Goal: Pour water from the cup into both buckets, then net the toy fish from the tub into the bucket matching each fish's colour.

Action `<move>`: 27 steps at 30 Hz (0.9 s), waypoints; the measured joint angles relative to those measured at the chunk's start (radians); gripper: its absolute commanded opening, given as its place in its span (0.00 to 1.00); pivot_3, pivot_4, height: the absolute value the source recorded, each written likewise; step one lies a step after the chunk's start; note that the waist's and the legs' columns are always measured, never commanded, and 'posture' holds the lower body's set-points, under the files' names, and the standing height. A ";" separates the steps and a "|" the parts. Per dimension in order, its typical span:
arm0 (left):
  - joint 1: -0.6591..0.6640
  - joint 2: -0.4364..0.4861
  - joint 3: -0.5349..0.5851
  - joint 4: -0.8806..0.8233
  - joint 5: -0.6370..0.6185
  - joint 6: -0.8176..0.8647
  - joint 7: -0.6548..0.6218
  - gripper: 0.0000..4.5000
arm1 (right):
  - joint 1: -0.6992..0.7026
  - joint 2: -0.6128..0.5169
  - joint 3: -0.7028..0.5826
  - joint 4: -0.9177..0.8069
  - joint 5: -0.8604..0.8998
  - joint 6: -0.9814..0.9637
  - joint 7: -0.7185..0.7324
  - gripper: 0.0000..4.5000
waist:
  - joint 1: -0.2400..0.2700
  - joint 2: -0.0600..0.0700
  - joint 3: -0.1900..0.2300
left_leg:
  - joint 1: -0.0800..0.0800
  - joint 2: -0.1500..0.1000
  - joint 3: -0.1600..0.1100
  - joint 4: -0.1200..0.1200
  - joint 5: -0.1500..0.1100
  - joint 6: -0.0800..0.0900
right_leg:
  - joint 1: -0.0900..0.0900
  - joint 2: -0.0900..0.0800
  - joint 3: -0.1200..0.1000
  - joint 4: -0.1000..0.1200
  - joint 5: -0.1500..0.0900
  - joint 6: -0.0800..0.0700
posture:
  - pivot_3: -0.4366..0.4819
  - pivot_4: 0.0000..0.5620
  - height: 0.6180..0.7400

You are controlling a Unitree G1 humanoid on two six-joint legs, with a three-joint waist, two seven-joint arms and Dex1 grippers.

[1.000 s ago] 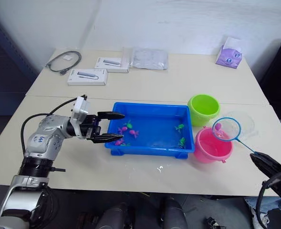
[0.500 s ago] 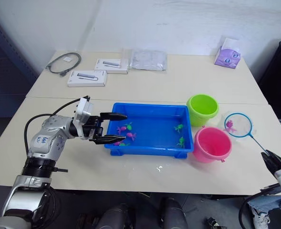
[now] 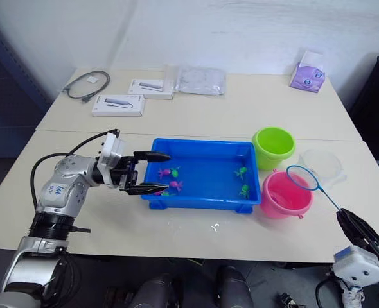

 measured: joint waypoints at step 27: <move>0.425 0.257 0.245 -0.186 -0.001 -0.014 0.108 0.98 | -0.959 -0.405 0.910 -0.161 0.549 1.244 0.151 0.00 | -0.016 0.000 0.001 | -0.007 0.002 -0.008 -0.001 -0.002 -0.002 | -0.003 -0.003 -0.011 -0.002 -0.002 -0.004 | 0.48 0.27 1.00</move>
